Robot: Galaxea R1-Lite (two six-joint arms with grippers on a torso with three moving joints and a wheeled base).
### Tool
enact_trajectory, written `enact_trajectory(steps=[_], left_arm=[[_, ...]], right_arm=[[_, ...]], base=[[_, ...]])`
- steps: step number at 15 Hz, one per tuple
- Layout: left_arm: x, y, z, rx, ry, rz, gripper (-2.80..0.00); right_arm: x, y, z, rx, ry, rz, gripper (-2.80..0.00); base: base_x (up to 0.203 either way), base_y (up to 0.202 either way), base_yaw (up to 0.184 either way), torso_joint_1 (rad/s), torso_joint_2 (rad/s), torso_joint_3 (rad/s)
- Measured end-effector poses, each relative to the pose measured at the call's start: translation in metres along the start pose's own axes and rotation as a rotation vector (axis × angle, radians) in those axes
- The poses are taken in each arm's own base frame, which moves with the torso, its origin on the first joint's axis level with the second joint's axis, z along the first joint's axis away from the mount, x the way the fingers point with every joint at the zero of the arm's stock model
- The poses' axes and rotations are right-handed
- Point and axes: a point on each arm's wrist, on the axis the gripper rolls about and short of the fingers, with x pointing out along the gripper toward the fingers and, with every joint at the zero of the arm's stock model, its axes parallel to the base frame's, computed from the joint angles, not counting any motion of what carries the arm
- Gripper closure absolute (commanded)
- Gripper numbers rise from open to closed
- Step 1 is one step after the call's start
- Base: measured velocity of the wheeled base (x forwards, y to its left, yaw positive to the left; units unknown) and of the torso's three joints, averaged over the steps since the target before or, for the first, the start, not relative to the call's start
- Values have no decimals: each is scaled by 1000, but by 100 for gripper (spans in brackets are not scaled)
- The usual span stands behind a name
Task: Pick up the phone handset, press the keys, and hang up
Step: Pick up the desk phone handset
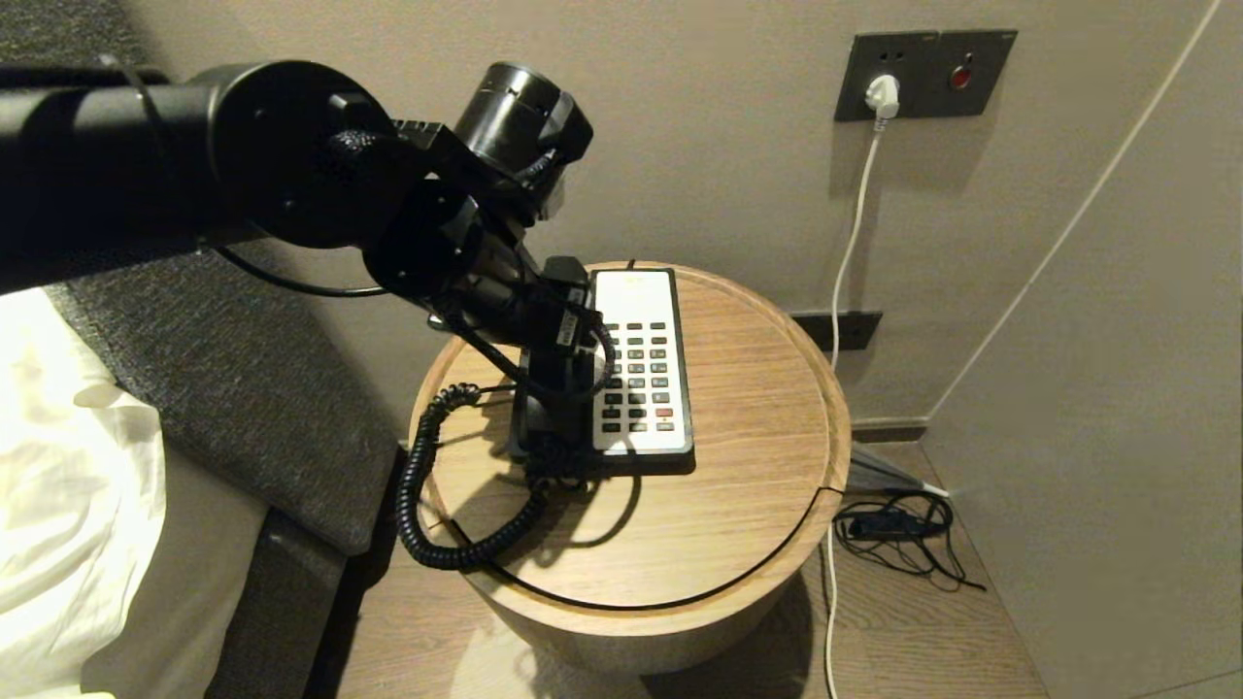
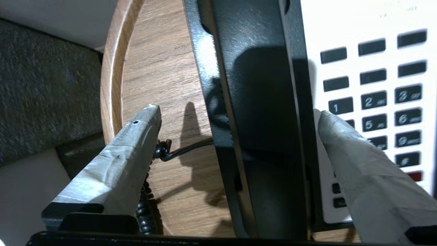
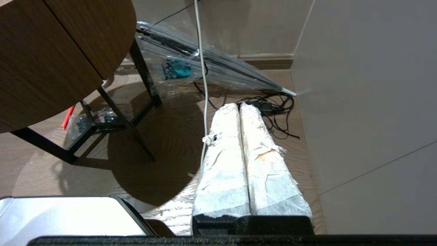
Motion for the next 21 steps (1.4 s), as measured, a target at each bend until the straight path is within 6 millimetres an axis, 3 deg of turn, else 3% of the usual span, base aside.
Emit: enact_trajectory(steps=[3,13,14,15,21], left_arm=[[-3,-5,-2,-81,6,-14,-280],[11,-11,-5,-91,27,-5,-280],[13,-11,-5,-93,30,-2,-215],[14,-11,-5,-94,31,-1,0],[20,-10,-5,-101,38,6,0]], right_arm=[[0,0,0,0,0,1,0],[0,0,0,0,0,0,0],[0,0,0,0,0,0,0],[0,0,0,0,0,0,0],[0,0,0,0,0,0,0]], base=[[0,0,0,0,0,0],[0,0,0,0,0,0],[0,0,0,0,0,0],[0,0,0,0,0,0],[0,0,0,0,0,0]])
